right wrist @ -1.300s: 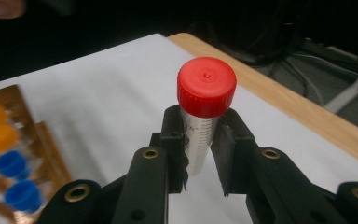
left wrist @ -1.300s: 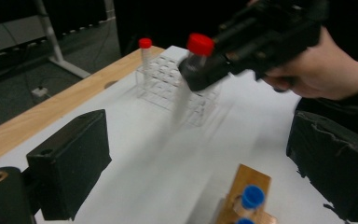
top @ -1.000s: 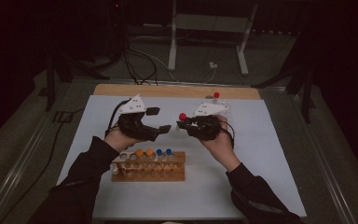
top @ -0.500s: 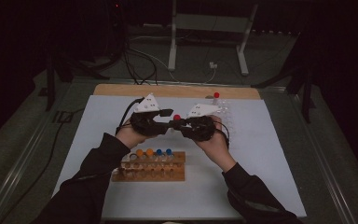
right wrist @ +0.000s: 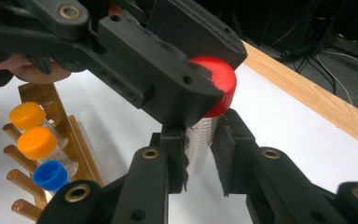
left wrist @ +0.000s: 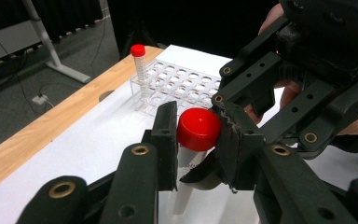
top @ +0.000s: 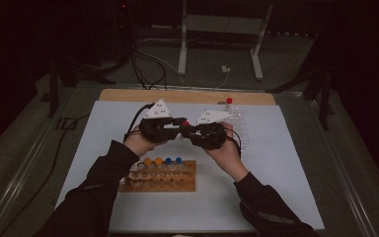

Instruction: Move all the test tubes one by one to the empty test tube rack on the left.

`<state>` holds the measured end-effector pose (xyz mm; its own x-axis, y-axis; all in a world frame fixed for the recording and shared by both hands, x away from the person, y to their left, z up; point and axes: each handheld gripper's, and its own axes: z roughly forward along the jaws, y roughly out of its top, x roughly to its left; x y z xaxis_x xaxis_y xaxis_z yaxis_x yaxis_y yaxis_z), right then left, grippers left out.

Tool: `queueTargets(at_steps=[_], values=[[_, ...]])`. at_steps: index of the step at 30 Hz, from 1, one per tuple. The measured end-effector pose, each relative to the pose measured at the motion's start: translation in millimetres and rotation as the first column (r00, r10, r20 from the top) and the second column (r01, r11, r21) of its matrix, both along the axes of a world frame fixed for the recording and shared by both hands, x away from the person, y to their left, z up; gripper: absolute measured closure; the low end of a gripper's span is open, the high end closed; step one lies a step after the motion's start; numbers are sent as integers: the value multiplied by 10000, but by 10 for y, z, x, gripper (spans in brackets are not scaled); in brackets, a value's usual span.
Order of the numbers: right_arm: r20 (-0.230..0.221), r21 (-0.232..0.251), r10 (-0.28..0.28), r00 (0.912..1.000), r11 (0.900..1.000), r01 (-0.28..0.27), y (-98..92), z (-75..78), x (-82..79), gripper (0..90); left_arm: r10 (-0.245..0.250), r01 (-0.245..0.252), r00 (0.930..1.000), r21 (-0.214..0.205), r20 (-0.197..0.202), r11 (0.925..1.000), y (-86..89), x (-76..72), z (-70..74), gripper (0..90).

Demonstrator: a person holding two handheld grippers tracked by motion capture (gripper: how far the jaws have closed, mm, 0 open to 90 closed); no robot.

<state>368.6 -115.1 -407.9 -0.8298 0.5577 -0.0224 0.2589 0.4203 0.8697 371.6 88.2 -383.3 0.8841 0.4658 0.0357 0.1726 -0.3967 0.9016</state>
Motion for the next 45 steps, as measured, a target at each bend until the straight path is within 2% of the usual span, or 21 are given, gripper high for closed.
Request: queueTargets(at_steps=[7,8,12,15,17,21,27,29,31,36,40,45], values=[[25,38,-40,10000,10000,40,3,2,4,713,92,-95,9998,144,177,9999,0,-2,18,713],[25,68,-118,9999,9999,118,0,1,6,653,152,-155,9996,139,221,9998,7,-3,23,713],[-103,164,-256,9996,9995,258,-46,-6,23,507,346,-347,9991,21,252,9994,72,7,58,714],[-36,302,-379,9993,9988,380,-114,-3,28,449,534,-531,9980,-106,325,9985,141,8,96,714],[-225,420,-325,9992,9986,334,-164,3,41,425,650,-646,9972,-142,369,9978,189,3,122,714],[-296,601,-623,9976,9961,640,-258,13,39,350,957,-946,9943,-262,470,9952,306,-17,170,714],[-65,759,-1064,9943,9914,1066,-341,35,-2,135,1335,-1312,9895,-431,558,9904,501,-67,235,714],[-40,839,-1231,9924,9889,1230,-365,39,-9,95,1458,-1433,9877,-464,556,9886,564,-91,253,714],[-61,930,-1187,9929,9886,1188,-394,41,-6,29,1577,-1554,9857,-421,593,9870,630,-119,269,715],[-101,1056,-1047,9945,9888,1052,-467,50,-13,0,1845,-1818,9806,-443,665,9823,779,-196,289,714],[-213,1146,-1288,9914,9848,1304,-518,53,-2,0,2016,-1996,9769,-346,709,9793,884,-263,296,714],[-268,1229,-1372,9902,9826,1395,-570,62,-5,0,2246,-2213,9719,-511,707,9739,1048,-381,316,715]])
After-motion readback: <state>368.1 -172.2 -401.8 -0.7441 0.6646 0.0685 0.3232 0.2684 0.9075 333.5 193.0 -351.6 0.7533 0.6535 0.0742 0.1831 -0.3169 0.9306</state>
